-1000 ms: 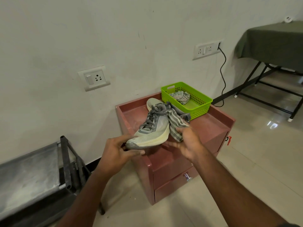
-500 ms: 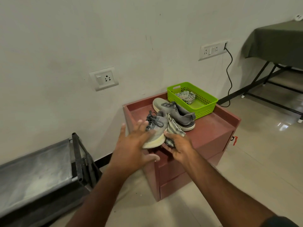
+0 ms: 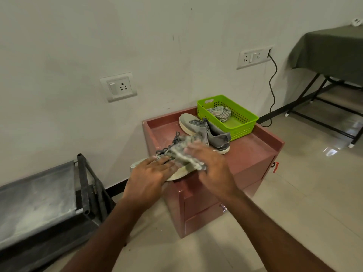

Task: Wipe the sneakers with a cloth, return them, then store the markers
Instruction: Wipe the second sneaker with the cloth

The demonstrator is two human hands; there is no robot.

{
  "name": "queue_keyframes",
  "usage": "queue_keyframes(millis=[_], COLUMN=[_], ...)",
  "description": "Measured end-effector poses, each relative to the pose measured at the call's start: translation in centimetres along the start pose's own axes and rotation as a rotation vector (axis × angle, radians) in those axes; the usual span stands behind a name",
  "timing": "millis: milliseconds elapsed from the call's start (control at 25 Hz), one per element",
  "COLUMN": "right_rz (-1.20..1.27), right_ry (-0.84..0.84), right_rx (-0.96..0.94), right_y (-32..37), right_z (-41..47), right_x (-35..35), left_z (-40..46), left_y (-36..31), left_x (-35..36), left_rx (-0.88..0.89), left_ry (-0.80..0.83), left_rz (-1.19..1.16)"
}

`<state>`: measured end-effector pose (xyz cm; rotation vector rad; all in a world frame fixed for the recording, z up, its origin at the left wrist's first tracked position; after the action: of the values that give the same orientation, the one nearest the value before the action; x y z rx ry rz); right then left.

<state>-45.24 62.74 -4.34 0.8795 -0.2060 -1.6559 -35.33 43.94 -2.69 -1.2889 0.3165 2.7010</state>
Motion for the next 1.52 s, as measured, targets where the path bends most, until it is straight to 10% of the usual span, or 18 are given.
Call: queue_keyframes(millis=[120, 240, 360, 480, 760, 920, 1160, 1320, 1520], right_rz=[-0.192, -0.413, -0.319, -0.192, -0.35, -0.197, -0.389, -0.21, -0.593], right_ry=[0.179, 0.006, -0.133, 0.118, -0.057, 0.212, -0.11, 0.261, 0.446], right_rx=[-0.189, 0.137, 0.077, -0.186, 0.062, -0.109, 0.117, 0.146, 0.071], right_y=[-1.4, -4.3, -2.9, -0.4, -4.4, -1.8, -5.5, -4.7, -4.5], right_z=[-0.4, 2.0, 1.5, -1.3, 0.9, -1.0, 1.6, 2.0, 1.7], right_x=[2.3, 0.6, -0.9, 0.8, -0.4, 2.1, -1.2, -1.8, 0.0], left_z=[-1.1, -1.3, -1.2, -0.9, -0.8, -1.0, -1.7, -1.2, -0.4], left_y=[0.5, 0.6, 1.1, 1.2, 0.4, 0.4, 0.7, 1.2, 2.2], left_x=[0.2, 0.4, 0.8, 1.0, 1.2, 1.4, 2.2, 2.3, 2.5], left_rx=[0.016, 0.016, -0.002, 0.001, 0.059, 0.121, 0.124, 0.097, -0.054], left_ry=[-0.008, -0.003, -0.018, -0.027, -0.022, -0.031, -0.06, -0.092, -0.108], left_rz=[-0.03, -0.051, -0.058, -0.055, -0.027, -0.002, -0.063, -0.103, -0.01])
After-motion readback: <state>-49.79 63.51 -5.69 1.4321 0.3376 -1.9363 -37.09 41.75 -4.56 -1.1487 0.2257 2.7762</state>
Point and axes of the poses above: each hand's wrist, its own z-axis towards the middle knuckle, its own x-axis out of the palm, y = z × x, the point moved 1 cm from there along z, towards the middle knuckle, and after that the axes turned 13 degrees about -y, right-handed, at the moved point
